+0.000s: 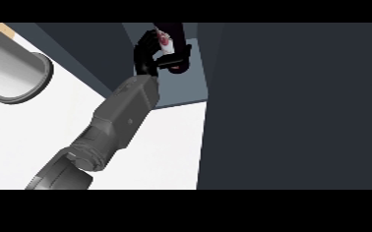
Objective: Pick up the wine, place it into the cabinet and close the cabinet
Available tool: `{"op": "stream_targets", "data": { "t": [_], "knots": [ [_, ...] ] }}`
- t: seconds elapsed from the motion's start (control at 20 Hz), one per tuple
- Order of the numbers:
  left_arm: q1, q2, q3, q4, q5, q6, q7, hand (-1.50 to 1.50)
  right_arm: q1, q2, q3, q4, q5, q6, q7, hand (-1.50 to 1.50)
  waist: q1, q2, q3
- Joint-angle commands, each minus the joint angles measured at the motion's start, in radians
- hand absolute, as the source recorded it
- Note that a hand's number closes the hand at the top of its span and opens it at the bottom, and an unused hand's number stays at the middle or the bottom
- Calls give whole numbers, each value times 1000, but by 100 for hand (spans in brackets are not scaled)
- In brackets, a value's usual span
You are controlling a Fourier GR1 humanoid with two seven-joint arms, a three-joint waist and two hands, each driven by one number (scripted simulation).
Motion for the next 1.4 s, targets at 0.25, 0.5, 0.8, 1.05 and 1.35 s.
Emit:
{"op": "stream_targets", "data": {
  "t": [0.25, 0.5, 0.8, 1.05, 1.35],
  "knots": [
    [-52, 50, -126, 72, -137, 166, 10, 150, 0, -3, 7, -9, -23, 14, 4, -150, -7, 6, 1],
    [8, 70, -159, 73, -173, 213, 13, 150, 12, 6, -5, -25, -9, 4, -10, -150, 1, 7, 0],
    [23, 94, -167, 73, -184, 267, 56, 150, 17, 15, 13, -30, -15, 5, -2, -150, -17, 17, -1],
    [66, 104, -199, 73, -219, 219, 42, -150, 10, 7, 10, -38, -28, 14, -4, -150, -15, 16, -2],
    [51, 126, -192, 73, -214, 182, 79, -150, 5, 11, 16, -25, -19, 15, -14, -150, -15, 19, -2]
  ]
}}
